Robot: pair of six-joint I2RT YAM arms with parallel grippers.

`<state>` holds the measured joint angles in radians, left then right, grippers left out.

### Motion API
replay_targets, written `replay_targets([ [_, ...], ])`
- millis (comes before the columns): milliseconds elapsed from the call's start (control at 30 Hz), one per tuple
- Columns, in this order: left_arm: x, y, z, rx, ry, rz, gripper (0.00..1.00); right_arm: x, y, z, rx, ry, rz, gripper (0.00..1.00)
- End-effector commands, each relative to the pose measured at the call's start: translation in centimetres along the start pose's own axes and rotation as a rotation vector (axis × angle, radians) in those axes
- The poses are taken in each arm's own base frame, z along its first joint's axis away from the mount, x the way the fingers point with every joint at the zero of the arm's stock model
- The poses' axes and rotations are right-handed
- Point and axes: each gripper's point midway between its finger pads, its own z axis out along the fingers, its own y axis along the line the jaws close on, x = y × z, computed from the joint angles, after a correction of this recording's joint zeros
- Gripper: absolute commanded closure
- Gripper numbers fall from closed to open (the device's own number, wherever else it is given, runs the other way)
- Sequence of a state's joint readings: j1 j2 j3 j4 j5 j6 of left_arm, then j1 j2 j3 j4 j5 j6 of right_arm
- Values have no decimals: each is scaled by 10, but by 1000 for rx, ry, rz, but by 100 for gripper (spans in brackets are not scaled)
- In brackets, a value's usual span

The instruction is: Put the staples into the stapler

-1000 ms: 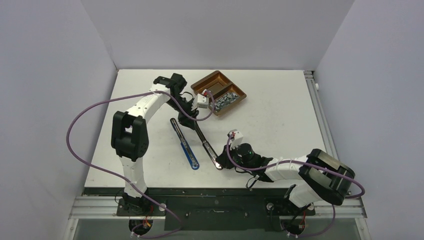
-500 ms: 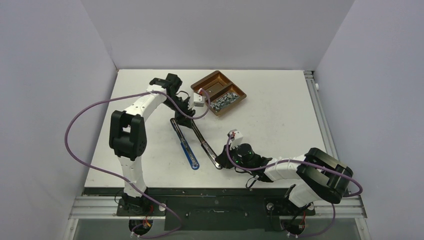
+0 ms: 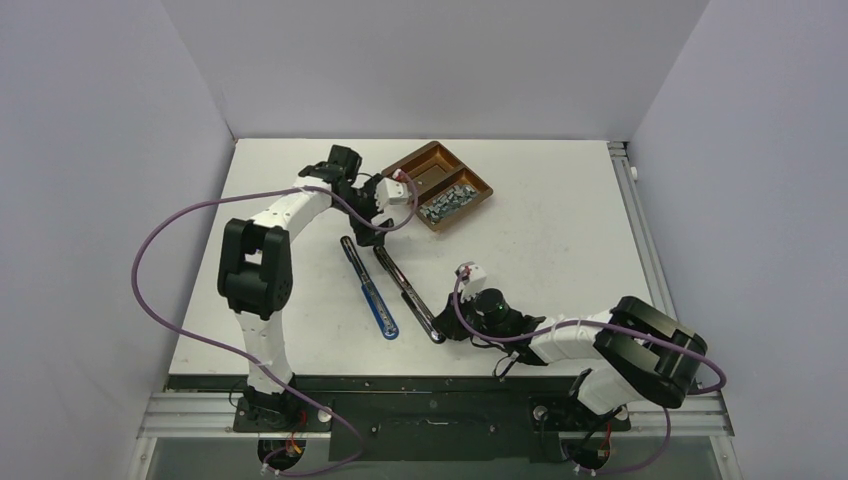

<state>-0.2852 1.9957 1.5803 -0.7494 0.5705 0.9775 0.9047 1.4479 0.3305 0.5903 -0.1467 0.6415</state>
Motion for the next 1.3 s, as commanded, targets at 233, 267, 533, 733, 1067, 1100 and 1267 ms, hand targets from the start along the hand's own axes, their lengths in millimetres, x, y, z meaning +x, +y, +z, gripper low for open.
replay_targets([
  [233,-58,74,-101,-426,-104,-264,4,-15,-9,-12,132,32,-46,38],
  [267,-63,77,-114,-463,-127,-291,4,-22,-7,-12,136,24,-58,33],
  [533,-86,78,-198,-713,-213,-562,4,-57,7,6,153,33,-160,21],
  [733,-77,50,-223,-723,-160,-600,4,-71,13,27,171,62,-187,25],
  [1067,-57,21,-226,-697,-146,-661,4,-57,20,58,142,179,-222,42],
  [1100,-53,21,-225,-705,-132,-660,4,-57,19,60,146,189,-225,47],
  [1267,-44,17,-224,-700,-89,-665,4,-53,13,71,197,226,-232,65],
])
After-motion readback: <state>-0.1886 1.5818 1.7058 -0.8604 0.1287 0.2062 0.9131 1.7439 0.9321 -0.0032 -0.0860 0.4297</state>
